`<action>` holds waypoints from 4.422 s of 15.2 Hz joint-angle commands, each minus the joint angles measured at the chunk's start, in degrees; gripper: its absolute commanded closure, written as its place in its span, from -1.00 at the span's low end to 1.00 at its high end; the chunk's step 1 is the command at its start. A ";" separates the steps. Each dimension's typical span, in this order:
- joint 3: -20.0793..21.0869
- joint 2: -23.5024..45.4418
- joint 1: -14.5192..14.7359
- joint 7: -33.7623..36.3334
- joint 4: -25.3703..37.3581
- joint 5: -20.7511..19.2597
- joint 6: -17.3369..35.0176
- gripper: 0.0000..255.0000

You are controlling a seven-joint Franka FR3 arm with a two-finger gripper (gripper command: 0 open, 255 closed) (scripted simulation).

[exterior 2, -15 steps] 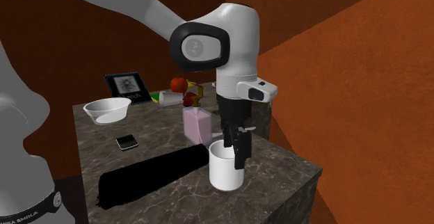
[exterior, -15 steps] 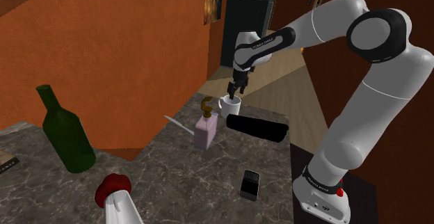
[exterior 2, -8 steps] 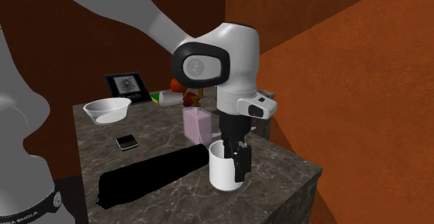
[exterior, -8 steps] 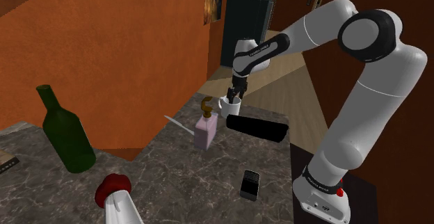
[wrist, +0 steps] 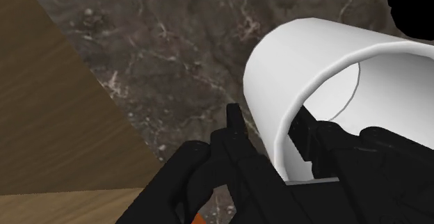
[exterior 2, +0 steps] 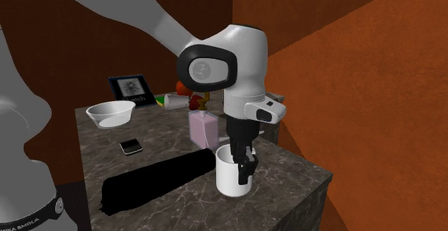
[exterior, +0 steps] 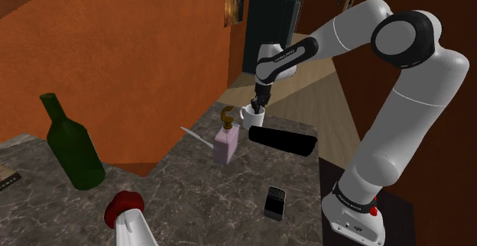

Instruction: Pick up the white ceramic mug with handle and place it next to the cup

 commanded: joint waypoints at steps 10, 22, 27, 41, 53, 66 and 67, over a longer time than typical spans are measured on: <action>0.00 -0.93 0.01 0.17 0.61 -0.23 -1.52 1.00; 0.16 -5.48 0.06 0.90 5.36 -1.20 -10.74 1.00; 0.26 -6.84 0.09 1.08 7.85 -1.43 -14.58 1.00; 0.50 -9.00 0.18 1.33 16.24 -1.72 -25.10 1.00; 10.66 -20.96 6.44 17.20 4.13 -0.11 -25.06 1.00; 23.47 -24.75 13.86 34.86 1.44 5.40 -25.64 1.00; 24.51 -24.60 14.40 36.27 1.68 5.81 -25.65 1.00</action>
